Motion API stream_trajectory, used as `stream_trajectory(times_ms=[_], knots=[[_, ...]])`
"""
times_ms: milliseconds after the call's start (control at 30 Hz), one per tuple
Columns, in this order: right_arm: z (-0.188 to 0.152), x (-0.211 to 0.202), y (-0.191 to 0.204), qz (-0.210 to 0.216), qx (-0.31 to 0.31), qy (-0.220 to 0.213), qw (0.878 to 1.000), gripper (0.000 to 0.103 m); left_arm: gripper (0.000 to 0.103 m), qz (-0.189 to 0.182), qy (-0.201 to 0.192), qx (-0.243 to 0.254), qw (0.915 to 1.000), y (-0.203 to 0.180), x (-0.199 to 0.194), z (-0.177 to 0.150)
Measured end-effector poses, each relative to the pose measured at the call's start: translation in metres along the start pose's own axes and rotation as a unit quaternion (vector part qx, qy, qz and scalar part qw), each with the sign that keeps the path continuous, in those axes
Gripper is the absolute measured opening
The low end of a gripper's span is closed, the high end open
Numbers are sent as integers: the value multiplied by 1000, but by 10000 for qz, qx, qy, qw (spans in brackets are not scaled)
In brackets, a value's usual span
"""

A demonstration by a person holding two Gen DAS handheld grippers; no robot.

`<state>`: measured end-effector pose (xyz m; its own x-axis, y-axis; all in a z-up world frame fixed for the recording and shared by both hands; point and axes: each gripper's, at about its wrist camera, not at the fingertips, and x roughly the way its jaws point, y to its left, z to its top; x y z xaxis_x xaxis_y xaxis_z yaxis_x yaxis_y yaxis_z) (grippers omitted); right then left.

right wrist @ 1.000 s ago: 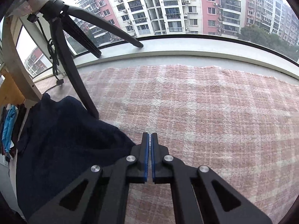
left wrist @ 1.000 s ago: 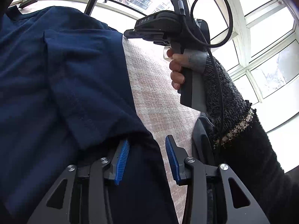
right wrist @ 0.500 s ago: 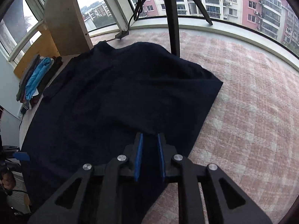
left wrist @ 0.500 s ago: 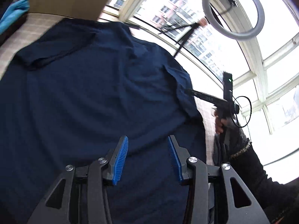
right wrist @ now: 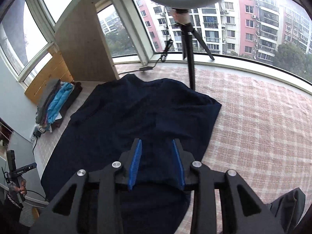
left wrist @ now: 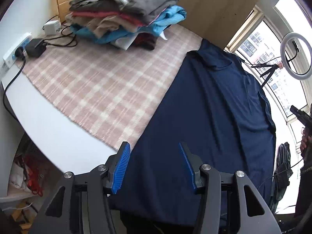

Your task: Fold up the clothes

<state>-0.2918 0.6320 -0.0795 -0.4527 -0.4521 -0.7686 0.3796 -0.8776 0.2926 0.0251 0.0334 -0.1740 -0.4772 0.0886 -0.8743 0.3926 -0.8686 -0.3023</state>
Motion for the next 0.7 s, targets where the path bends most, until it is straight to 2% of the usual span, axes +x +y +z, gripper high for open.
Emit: stream_trajectory(times_ms=[100,200,300,400,567,700], knots=[[6,21,55,132,-139,96,9998,32,49,-3,91,284,9996,16,3,-13],[12,41,111,263,-279,192,9991,32,49,-232,163,562,9980,26,3,-24],[18,62,166,395,-418,287,9979,46,49,-382,305,775,9958,34,1,-34],[24,83,221,526,-557,383,9963,48,49,-582,473,951,9926,41,-4,-44],[48,176,293,317,-559,826,9945,48,49,-892,614,1085,9882,66,-13,-56],[60,253,326,-7,-234,1274,9916,48,49,-1099,672,997,9866,85,-12,-59]])
